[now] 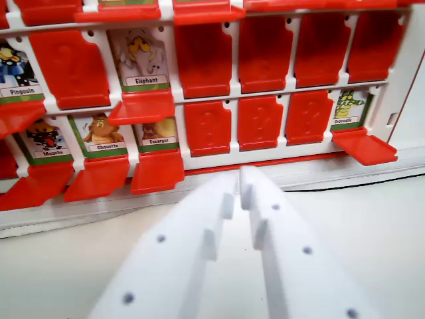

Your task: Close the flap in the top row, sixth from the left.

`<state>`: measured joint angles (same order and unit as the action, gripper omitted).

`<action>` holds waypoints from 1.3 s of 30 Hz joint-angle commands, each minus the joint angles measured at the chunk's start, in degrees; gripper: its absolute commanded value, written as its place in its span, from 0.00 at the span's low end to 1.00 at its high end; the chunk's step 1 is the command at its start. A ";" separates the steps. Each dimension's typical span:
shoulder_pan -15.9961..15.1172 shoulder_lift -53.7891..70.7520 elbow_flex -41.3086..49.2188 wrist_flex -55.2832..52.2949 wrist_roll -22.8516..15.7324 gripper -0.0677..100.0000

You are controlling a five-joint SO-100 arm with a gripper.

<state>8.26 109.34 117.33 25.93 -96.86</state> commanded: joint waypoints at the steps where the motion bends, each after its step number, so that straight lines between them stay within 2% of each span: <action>1: 0.62 -4.22 -5.19 -5.54 -0.70 0.00; 9: 2.55 -15.64 -15.12 -7.29 -0.44 0.00; 20: 3.87 -24.70 -26.98 -6.94 -0.44 0.00; 39: 3.69 -32.87 -39.29 -5.80 -0.09 0.00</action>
<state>12.30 74.71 85.61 19.95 -96.86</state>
